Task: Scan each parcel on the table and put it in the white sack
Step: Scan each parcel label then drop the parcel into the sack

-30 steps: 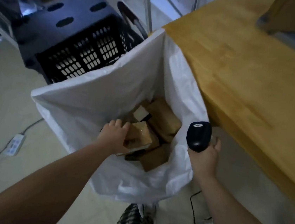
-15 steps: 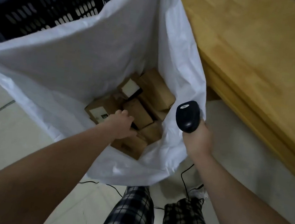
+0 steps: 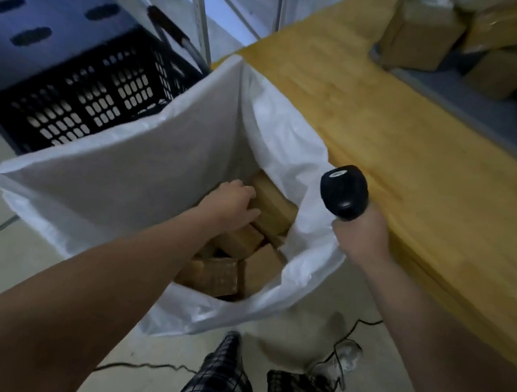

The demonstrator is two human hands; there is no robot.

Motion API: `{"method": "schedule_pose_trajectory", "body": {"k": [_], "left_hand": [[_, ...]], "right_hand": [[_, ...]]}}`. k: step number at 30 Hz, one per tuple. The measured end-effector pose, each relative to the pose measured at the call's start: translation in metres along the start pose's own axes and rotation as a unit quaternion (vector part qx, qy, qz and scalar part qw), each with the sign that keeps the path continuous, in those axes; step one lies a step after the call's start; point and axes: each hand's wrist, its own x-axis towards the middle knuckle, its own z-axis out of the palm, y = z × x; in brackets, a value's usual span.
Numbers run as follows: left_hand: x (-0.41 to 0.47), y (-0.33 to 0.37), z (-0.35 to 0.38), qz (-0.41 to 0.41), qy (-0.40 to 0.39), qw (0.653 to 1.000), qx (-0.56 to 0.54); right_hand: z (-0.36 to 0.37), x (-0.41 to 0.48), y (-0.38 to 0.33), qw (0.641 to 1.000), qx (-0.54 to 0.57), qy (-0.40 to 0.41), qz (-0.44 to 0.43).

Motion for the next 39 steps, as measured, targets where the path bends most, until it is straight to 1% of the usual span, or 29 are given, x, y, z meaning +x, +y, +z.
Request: {"method": "schedule_pose_trajectory", "body": {"k": [2, 5, 8, 10, 13, 19, 22, 25, 27, 30, 35, 37, 39], "left_hand": [[0.001, 0.016, -0.013, 0.011, 0.006, 1.000, -0.004], [0.008, 0.045, -0.034, 0.035, 0.020, 0.999, -0.004], [0.020, 0.081, -0.061, 0.067, 0.043, 0.997, 0.008], [0.031, 0.111, -0.080, 0.095, 0.058, 0.994, 0.020], [0.053, 0.165, -0.105, 0.134, 0.073, 0.988, 0.029], [0.105, 0.304, -0.137, 0.221, 0.096, 0.970, 0.034], [0.132, 0.368, -0.140, 0.256, 0.082, 0.963, 0.021], [0.159, 0.422, -0.138, 0.261, 0.052, 0.964, 0.019], [0.175, 0.457, -0.137, 0.259, 0.051, 0.964, 0.018], [0.198, 0.506, -0.133, 0.272, 0.058, 0.960, 0.015], [0.238, 0.596, -0.133, 0.286, 0.037, 0.956, 0.045], [0.253, 0.632, -0.142, 0.286, 0.037, 0.957, 0.038], [0.268, 0.660, -0.145, 0.286, 0.031, 0.957, 0.027]], "right_hand": [[-0.014, 0.000, -0.003, 1.000, 0.012, 0.000, 0.012], [-0.032, -0.001, -0.007, 0.999, 0.020, -0.030, 0.031], [-0.064, 0.004, -0.006, 0.998, 0.049, -0.023, 0.045], [-0.095, 0.010, -0.004, 0.997, 0.066, 0.007, 0.045], [-0.152, 0.026, 0.006, 0.992, 0.089, 0.074, 0.057], [-0.271, 0.068, 0.046, 0.973, 0.099, 0.189, 0.083], [-0.322, 0.092, 0.078, 0.969, 0.098, 0.213, 0.085], [-0.367, 0.114, 0.113, 0.964, 0.091, 0.232, 0.096], [-0.394, 0.128, 0.136, 0.957, 0.102, 0.245, 0.117], [-0.427, 0.146, 0.169, 0.953, 0.111, 0.250, 0.131], [-0.500, 0.187, 0.217, 0.956, 0.075, 0.263, 0.110], [-0.528, 0.210, 0.235, 0.964, 0.039, 0.243, 0.103], [-0.542, 0.234, 0.253, 0.971, 0.037, 0.214, 0.101]]}}
